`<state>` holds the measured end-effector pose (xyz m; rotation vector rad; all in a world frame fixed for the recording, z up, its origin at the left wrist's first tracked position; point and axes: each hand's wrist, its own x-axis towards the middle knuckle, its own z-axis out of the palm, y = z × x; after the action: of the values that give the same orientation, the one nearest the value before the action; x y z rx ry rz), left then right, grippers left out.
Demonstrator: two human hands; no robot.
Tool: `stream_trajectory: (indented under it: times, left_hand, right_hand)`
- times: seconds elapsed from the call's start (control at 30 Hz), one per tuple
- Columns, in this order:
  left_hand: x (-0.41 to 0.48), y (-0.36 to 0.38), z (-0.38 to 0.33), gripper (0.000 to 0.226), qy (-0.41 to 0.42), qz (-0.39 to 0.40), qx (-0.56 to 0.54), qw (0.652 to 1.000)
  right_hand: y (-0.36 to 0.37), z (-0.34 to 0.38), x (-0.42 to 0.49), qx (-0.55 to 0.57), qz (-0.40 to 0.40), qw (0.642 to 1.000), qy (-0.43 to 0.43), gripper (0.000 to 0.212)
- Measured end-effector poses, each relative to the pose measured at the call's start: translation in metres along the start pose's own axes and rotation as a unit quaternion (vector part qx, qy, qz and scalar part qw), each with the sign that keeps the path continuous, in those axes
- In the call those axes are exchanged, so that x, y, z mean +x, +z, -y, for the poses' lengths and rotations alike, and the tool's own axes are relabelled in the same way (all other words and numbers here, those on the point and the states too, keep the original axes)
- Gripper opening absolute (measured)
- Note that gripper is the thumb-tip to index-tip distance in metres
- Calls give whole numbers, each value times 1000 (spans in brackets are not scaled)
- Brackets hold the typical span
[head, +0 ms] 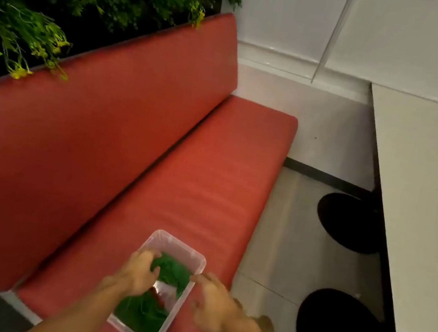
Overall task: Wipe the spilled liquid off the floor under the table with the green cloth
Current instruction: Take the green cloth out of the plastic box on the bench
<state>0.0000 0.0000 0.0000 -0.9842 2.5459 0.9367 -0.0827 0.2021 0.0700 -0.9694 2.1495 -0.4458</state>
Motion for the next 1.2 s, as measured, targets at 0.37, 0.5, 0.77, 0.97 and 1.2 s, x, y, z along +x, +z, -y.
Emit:
stream_trajectory:
  times: [0.37,0.5,0.77,0.97,1.2]
  left_hand:
    - [108,84,46,58,46,45,183,981]
    - [118,95,51,58,67,19,255,964]
    - [112,101,51,39,54,16,306,950]
    - [81,78,39,33,73,6,260,963]
    - [19,19,6,22,106,51,-67,991]
  right_hand:
    - [59,-47,60,-166,71,983,-26,63]
    - [64,-57,63,-160,46,985,-52,64]
    - [72,-64,61,-131,13,989,-71,66]
    - [67,-56,61,-131,21,990,-54,64]
    - [57,-44,56,46,-75,996,-8,60]
